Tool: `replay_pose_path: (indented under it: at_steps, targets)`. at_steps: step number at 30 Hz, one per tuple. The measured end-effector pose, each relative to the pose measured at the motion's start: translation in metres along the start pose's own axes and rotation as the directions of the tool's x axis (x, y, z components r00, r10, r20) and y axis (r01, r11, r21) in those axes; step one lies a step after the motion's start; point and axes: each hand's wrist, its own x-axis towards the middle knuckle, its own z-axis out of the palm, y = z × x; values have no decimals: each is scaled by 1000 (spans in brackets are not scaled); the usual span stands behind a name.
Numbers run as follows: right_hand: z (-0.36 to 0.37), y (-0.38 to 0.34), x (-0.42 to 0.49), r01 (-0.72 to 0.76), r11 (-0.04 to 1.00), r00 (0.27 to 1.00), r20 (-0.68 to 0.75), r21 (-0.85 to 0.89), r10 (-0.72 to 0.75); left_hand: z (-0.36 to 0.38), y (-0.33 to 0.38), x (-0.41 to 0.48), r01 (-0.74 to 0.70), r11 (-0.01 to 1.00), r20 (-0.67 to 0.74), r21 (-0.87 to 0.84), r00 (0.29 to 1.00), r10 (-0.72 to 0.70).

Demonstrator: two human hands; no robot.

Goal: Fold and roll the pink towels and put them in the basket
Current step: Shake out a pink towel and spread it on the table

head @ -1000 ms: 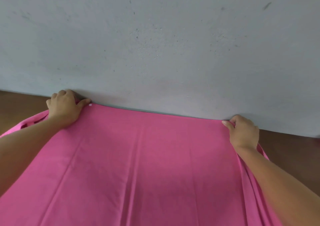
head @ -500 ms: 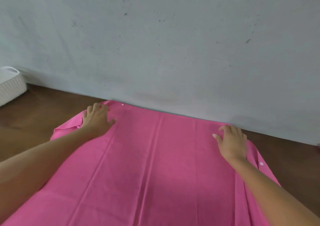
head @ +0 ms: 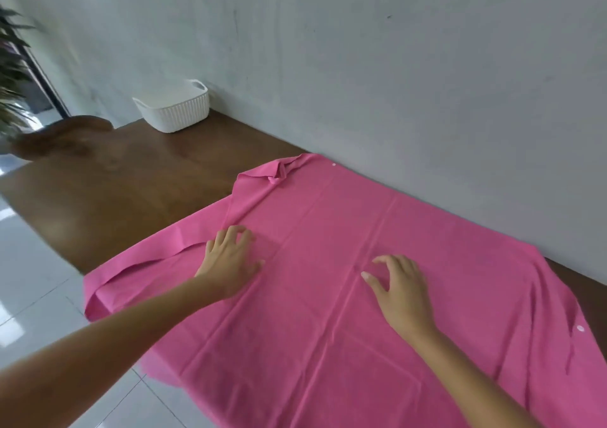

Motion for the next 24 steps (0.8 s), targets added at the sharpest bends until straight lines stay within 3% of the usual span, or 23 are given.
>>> replay_pose_path:
  at_steps: [10,17,24]
  targets:
    - [63,-115,-13,182,969,979,60,166,-194,-10,-87,-91,126,991,-36,33,992,-125]
    - [109,-191,-27,221,952,967,84,211,-242,-24,-137,-123,110,992,-45,64,993,-107]
    - [148,-238,-41,137,987,990,19,86,-139,-28,-185,-133,98,993,-34,72,995,-96]
